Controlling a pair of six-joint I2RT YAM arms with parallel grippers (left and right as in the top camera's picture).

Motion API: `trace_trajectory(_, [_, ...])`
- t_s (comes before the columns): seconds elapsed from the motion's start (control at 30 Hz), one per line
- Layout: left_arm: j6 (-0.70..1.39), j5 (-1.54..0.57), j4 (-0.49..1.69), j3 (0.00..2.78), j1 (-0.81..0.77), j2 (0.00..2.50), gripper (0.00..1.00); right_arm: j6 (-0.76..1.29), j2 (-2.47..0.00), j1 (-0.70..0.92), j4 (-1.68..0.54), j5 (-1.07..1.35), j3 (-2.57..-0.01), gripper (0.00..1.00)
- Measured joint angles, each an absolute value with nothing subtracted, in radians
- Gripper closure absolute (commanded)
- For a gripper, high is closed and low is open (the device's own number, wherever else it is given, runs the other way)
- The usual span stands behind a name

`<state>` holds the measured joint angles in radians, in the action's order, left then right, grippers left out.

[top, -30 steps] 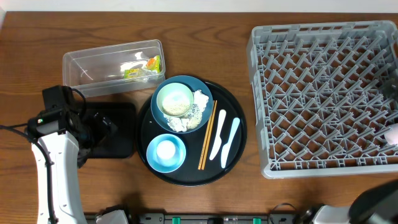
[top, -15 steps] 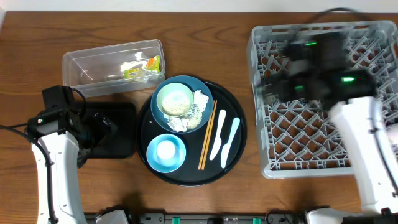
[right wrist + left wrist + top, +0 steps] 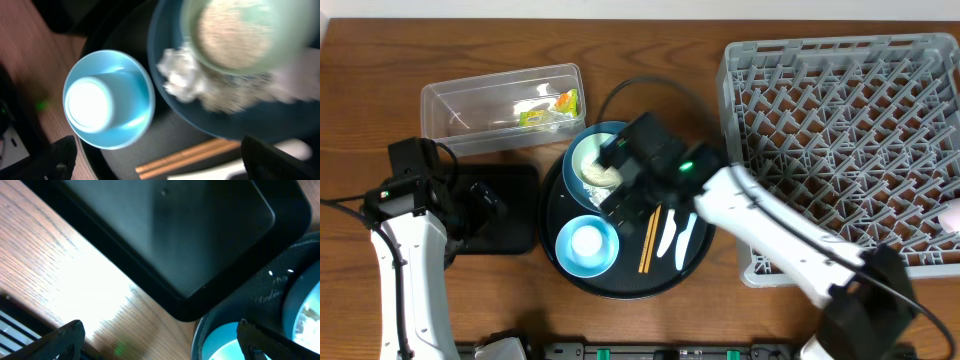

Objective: Sort waste into correct bins and load items into the dishwasher rack
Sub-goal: 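Reach the right gripper to the light-blue cup and grasp it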

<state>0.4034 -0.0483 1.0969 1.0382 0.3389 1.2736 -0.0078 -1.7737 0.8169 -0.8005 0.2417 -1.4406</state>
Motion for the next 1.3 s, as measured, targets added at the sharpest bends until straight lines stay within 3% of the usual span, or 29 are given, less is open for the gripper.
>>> trace_trajectory(0.5, [0.392, -0.022, 1.099, 1.038, 0.339, 1.274, 0.02, 0.014, -1.948, 1.018, -0.697, 0.149, -1.441, 0.01])
trace_trajectory(0.57, [0.392, -0.022, 1.099, 1.038, 0.339, 1.274, 0.02, 0.019, -1.954, 1.026, -0.686, 0.146, -1.441, 0.07])
trace_trajectory(0.83, [0.392, -0.022, 1.099, 1.038, 0.339, 1.274, 0.02, 0.074, -1.961, 1.034, -0.683, 0.112, -1.441, 0.48])
trace_trajectory(1.03, [0.392, -0.022, 1.099, 1.038, 0.339, 1.274, 0.02, 0.088, -1.961, 1.039, -0.681, 0.096, -1.444, 0.58])
trace_trajectory(1.3, [0.392, -0.022, 1.099, 1.038, 0.339, 1.274, 0.02, 0.088, -1.946, 1.039, -0.706, 0.091, -1.448, 0.59])
